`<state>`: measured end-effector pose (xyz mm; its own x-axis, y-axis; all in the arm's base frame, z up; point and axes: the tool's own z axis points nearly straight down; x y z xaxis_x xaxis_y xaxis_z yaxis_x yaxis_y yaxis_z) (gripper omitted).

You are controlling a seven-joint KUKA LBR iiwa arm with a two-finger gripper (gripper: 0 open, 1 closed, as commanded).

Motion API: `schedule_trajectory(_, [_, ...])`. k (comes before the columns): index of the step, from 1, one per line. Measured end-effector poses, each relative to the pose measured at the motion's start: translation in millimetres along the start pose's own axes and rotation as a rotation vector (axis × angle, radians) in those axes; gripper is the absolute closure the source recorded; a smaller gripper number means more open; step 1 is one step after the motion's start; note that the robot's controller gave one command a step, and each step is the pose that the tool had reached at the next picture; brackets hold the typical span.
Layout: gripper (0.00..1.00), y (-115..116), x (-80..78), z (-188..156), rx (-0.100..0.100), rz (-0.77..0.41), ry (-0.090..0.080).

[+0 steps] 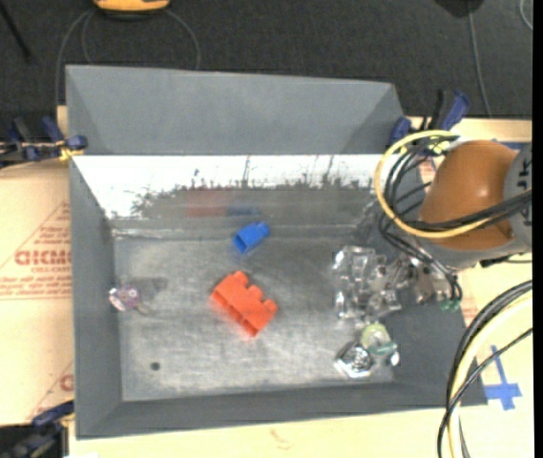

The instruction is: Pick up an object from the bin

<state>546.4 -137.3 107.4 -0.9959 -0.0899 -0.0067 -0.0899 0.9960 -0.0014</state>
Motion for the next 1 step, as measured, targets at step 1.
schedule_trajectory(1, [1.00, 16.6, -25.8, -98.0, 0.002, -0.603, -0.003])
